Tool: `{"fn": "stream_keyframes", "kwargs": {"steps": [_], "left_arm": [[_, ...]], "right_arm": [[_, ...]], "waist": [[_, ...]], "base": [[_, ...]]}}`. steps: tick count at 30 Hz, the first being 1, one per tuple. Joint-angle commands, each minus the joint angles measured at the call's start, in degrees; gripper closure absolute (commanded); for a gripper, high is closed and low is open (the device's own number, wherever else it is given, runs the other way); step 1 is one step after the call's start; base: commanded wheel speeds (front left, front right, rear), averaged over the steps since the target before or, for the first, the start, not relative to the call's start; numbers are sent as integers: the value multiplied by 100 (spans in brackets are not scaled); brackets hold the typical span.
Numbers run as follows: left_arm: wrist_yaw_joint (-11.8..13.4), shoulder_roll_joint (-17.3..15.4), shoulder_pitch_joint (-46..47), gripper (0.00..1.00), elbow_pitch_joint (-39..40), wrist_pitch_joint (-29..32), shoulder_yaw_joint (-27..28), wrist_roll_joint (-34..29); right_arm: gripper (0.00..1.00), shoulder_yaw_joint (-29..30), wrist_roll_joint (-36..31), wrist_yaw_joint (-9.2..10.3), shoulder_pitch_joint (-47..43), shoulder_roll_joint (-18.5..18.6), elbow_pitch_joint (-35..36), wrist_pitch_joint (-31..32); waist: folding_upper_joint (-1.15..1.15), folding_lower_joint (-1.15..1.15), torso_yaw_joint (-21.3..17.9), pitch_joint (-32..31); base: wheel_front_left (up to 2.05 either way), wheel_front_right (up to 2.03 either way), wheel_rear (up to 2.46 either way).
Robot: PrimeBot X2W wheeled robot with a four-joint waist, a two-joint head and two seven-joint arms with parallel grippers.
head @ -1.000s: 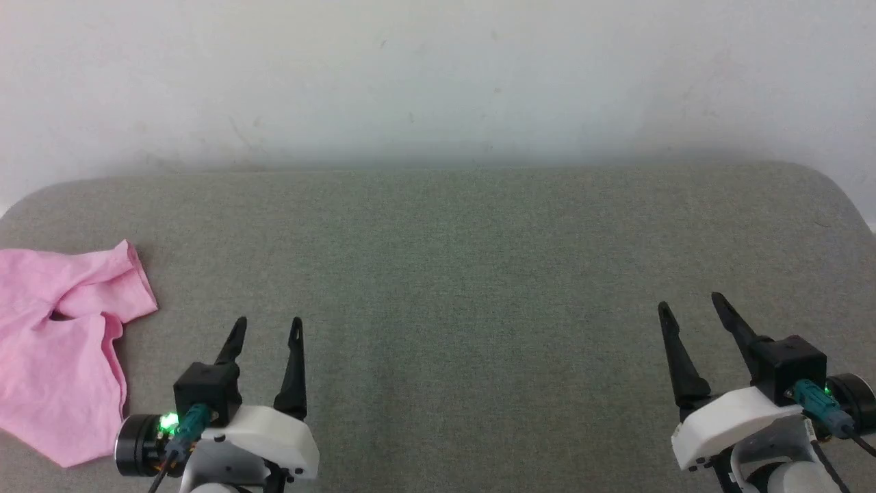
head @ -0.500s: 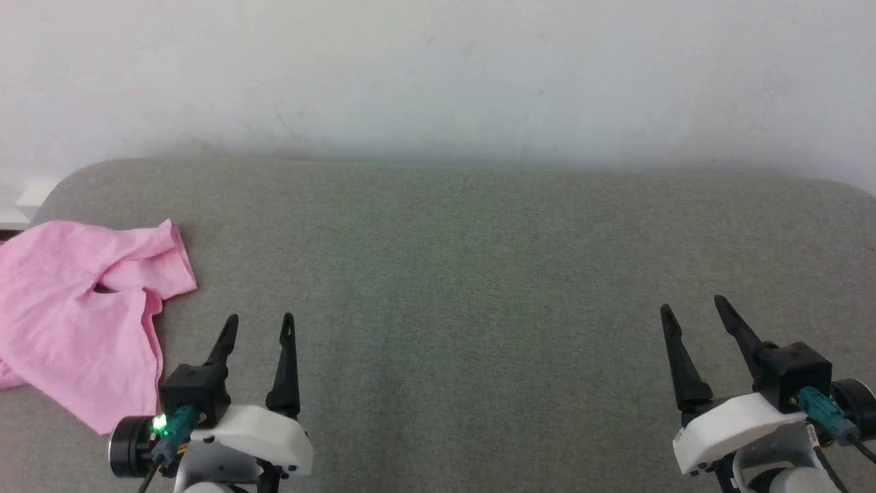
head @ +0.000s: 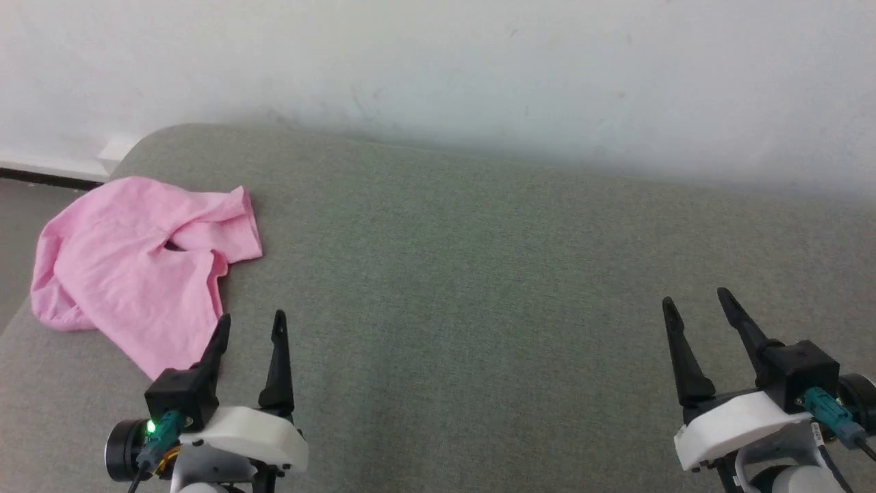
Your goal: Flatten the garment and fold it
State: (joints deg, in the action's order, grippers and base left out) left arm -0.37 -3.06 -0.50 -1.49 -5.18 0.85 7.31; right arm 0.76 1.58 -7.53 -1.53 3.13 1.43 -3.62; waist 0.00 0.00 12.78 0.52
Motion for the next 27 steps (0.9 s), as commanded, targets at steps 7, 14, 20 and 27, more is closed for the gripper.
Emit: {"fn": "stream_keyframes", "kwargs": {"steps": [7,14,20,27], "left_arm": [[104,8,98,0,-9,-152,7,197],[167,9,177,0,118,-236,3,353],[145,10,427,0,181,-296,47,426],[18,7,1327,0,-7,-380,241,527]], "right_arm": [[0,-11,-16,2,-46,-11,113,-54],[0,-15,-34,2,-40,-13,217,-56],[0,-45,-73,2,9,-14,310,-18],[0,-85,-226,3,185,-15,542,133]], "waist": [[0,0,473,99],[0,0,659,194],[0,0,731,348],[0,0,657,851]], "base": [[-5,-5,-5],[-5,-5,-5],[0,0,0],[0,0,0]]}}
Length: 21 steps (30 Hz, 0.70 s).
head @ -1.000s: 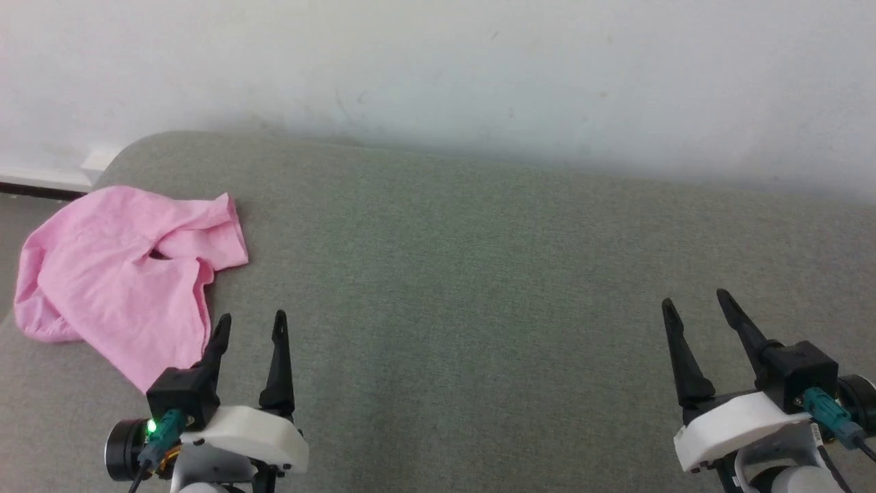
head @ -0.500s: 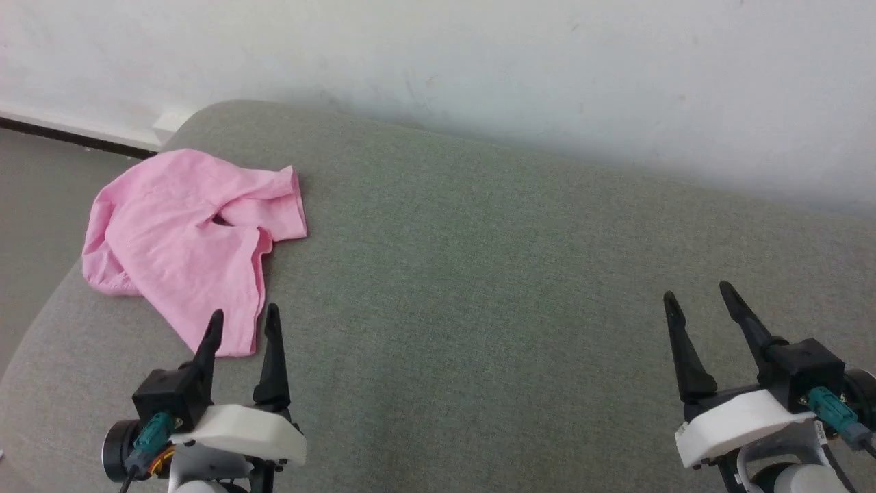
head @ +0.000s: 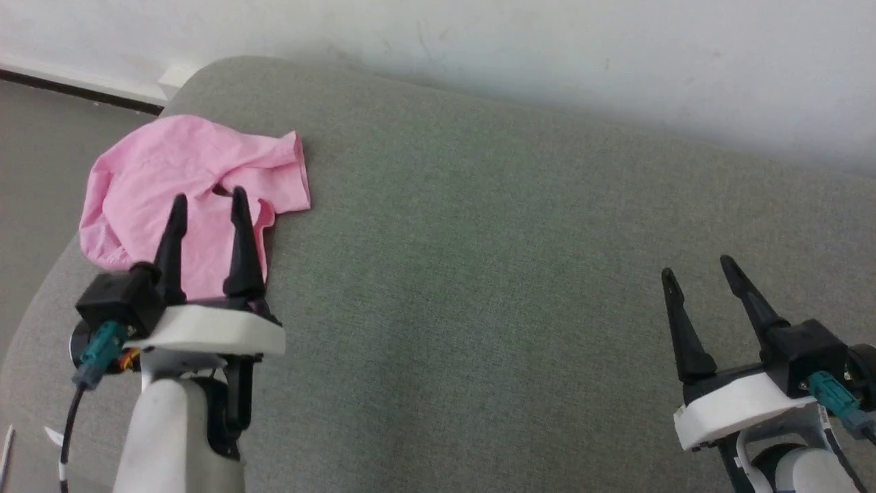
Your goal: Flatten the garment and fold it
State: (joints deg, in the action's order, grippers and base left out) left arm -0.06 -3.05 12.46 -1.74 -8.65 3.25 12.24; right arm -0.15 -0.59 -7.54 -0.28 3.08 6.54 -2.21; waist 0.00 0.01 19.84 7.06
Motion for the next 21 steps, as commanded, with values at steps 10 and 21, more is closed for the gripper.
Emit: {"fn": "stream_keyframes", "kwargs": {"steps": [10,21], "left_arm": [[-223,-747,1654,0,-1471,323,421,318],[-332,-1558,2998,0,-3545,2031,530,796]], "right_arm": [[0,-22,-90,4,442,-13,204,17],[0,-125,-134,4,804,-15,263,-41]], "waist": [[0,-1,-480,1074],[0,-1,-729,1860]], "base": [[0,0,0],[0,0,0]]}}
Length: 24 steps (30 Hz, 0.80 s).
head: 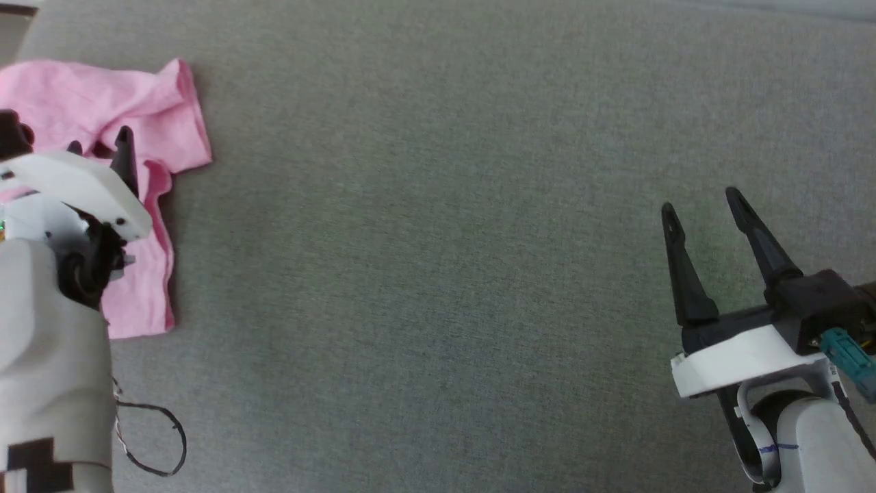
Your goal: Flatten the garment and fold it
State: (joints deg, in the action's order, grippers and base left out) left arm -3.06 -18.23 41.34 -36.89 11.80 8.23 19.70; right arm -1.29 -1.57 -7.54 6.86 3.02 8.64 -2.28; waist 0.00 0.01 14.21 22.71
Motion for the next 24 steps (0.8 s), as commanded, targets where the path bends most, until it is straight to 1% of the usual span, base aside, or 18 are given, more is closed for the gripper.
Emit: {"fn": "stream_keyframes", "kwargs": {"steps": [1,5,10,15,16,17,18,19,22,24], "left_arm": [[-40,-80,209,0,-162,90,45,99],[-5,-245,517,0,-660,392,132,270],[42,-457,739,0,-1241,836,92,338],[-58,-561,897,0,-1806,1524,4,463],[-80,-595,934,7,-1878,1626,-35,461],[-101,-624,974,58,-1926,1667,-56,471],[-122,-644,1017,91,-1969,1689,-63,495],[-135,-668,1064,100,-2009,1699,-72,512],[-115,-790,1208,100,-2086,1590,-132,484],[-30,-926,1324,100,-2054,1312,-187,395]], "right_arm": [[0,-31,-40,4,125,-8,63,-35],[0,-120,16,5,236,-9,45,-67],[0,-193,124,5,312,-10,14,-129],[0,-249,144,5,391,-11,19,-324],[0,-258,134,5,402,-11,14,-359],[0,-266,132,5,410,-12,-2,-382],[0,-276,128,5,422,-12,-21,-408],[0,-287,122,5,437,-12,-36,-439],[0,-293,162,5,461,-13,-106,-521],[0,-275,201,5,463,-13,-145,-578]], "waist": [[0,-1,-181,363],[0,-1,-258,547],[0,-1,-342,712],[0,-1,-387,807],[0,-1,-388,815],[0,-1,-387,817],[0,-1,-389,807],[0,-1,-390,795],[0,-1,-386,693],[0,-1,-370,617]], "base": [[0,0,0],[0,0,0],[0,0,0],[0,0,0],[0,0,0],[0,0,0],[0,0,0],[0,0,0],[0,0,0],[0,0,0]]}}
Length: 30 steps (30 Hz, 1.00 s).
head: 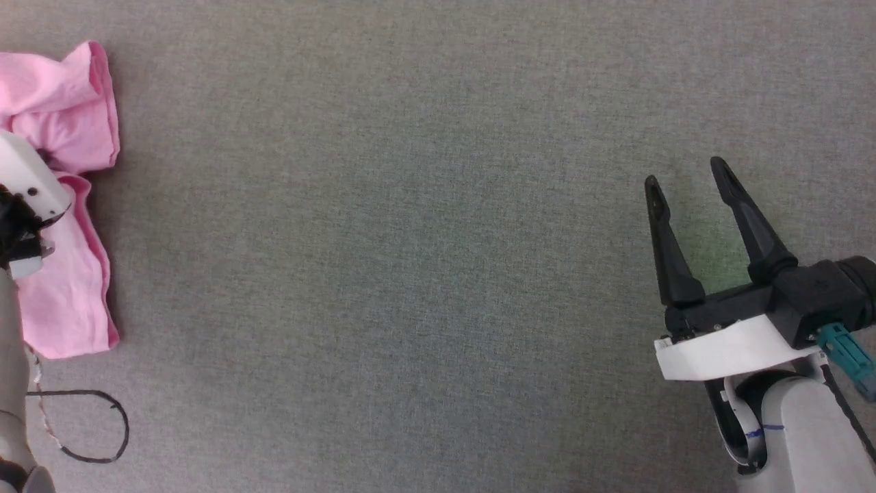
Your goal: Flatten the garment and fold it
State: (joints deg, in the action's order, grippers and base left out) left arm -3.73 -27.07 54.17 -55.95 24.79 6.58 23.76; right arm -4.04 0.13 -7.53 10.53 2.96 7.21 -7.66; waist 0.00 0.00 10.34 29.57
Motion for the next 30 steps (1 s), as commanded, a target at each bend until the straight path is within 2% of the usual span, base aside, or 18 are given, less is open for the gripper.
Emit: {"fn": "stream_keyframes", "kwargs": {"steps": [1,5,11,14,18,21,30], "left_arm": [[64,-84,89,100,-145,-119,-59,-54],[232,-351,372,100,41,-1006,-233,-334],[229,-430,648,100,508,-2351,-533,-726],[148,-402,831,100,649,-2945,-727,-903],[29,-181,1042,100,812,-3492,-986,-1031],[-62,101,1108,100,997,-3685,-1162,-1034],[-186,1178,546,100,1930,-3692,-1602,-743]], "right_arm": [[0,20,52,4,78,-8,-57,-73],[0,87,178,4,-24,-8,-226,-190],[0,239,376,4,-236,-8,-375,-304],[0,320,447,4,-319,-8,-446,-352],[0,461,559,4,-478,-8,-500,-409],[0,598,632,4,-631,-8,-528,-433],[0,612,710,4,-836,-8,-474,-396]], "waist": [[0,0,35,-171],[0,0,106,-523],[0,0,173,-1125],[0,0,161,-1404],[0,0,73,-1781],[0,0,-53,-2011],[0,0,-743,-2367]], "base": [[0,0,0],[0,0,0],[0,0,0],[0,0,0],[0,0,0],[0,0,0],[0,0,0]]}}
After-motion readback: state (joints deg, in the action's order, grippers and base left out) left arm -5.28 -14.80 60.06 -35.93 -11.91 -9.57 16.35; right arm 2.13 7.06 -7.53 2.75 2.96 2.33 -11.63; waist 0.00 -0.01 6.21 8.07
